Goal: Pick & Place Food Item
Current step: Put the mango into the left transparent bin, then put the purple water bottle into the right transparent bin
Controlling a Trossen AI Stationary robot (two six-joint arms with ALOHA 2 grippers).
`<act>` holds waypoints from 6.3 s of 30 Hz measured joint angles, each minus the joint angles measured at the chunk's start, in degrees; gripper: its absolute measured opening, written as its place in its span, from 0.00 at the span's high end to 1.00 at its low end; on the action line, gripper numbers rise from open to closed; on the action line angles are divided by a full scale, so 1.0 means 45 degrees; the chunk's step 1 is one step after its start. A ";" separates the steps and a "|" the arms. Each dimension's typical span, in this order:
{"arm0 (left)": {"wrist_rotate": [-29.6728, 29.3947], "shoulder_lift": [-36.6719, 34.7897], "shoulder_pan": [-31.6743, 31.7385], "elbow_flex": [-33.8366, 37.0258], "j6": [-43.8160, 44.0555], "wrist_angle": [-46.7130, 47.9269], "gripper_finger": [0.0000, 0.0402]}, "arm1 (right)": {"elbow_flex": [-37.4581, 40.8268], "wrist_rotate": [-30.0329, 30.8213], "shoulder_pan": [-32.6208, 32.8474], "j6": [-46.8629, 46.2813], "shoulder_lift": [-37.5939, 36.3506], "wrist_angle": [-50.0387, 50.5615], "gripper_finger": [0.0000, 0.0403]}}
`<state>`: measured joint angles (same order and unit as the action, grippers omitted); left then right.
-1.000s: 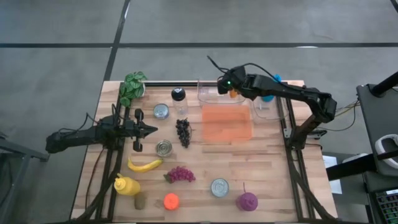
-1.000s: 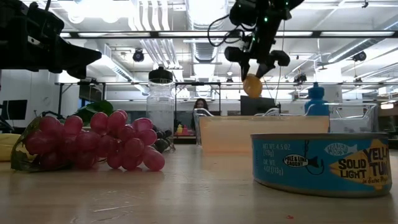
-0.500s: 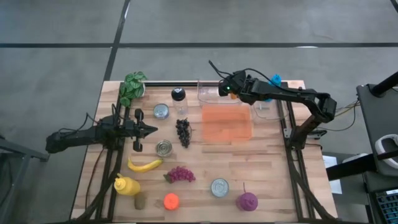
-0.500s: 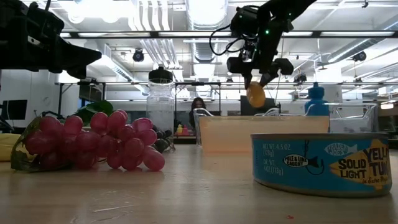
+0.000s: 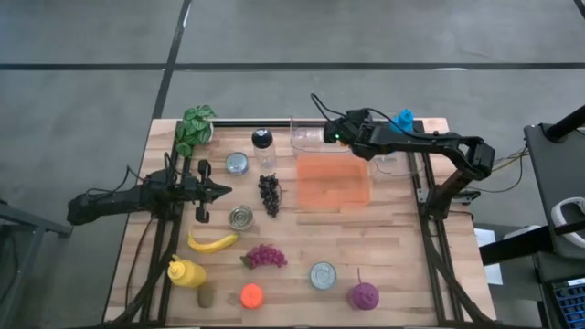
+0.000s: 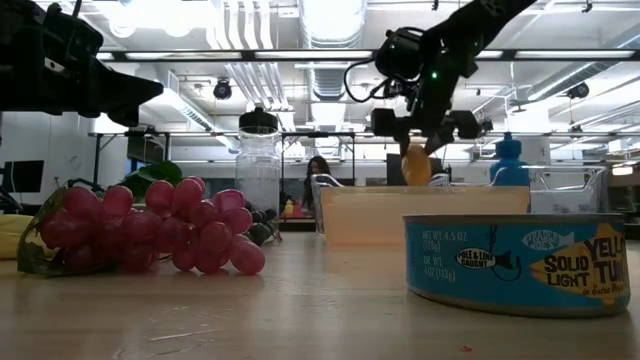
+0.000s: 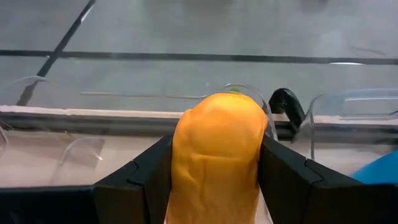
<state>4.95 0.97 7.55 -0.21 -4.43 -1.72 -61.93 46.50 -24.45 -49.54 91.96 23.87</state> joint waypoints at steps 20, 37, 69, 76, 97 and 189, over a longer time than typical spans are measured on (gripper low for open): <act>0.0000 -0.0001 0.0005 -0.0001 0.0000 -0.0001 0.98 | 0.0457 -0.0010 0.0005 -0.0220 0.0199 -0.0119 0.52; 0.0000 0.0004 0.0000 0.0004 0.0000 -0.0005 0.98 | 0.0232 -0.0318 0.0015 -0.0427 0.0194 -0.0110 0.36; 0.0004 -0.0001 0.0005 0.0003 -0.0732 -0.0005 0.98 | 0.0067 0.2071 0.5273 0.2511 -0.2323 -0.0081 0.37; 0.0003 -0.0001 0.0002 0.0004 -0.0792 -0.0303 0.98 | 0.0067 0.2465 0.7907 0.2380 -0.2388 -0.0052 0.50; 0.0005 0.1310 0.0000 -0.2325 -0.0588 0.1302 0.98 | 0.0086 0.2187 1.0491 0.2064 -0.2438 -0.0037 0.81; 0.0432 0.6751 -0.2215 -0.5115 -0.1345 0.2106 0.98 | 0.0091 -0.4792 1.0910 0.5345 -0.2472 0.0184 0.98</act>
<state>6.90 31.35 -2.42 -23.22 -10.48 7.76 -61.52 24.94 24.65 -25.49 80.84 24.70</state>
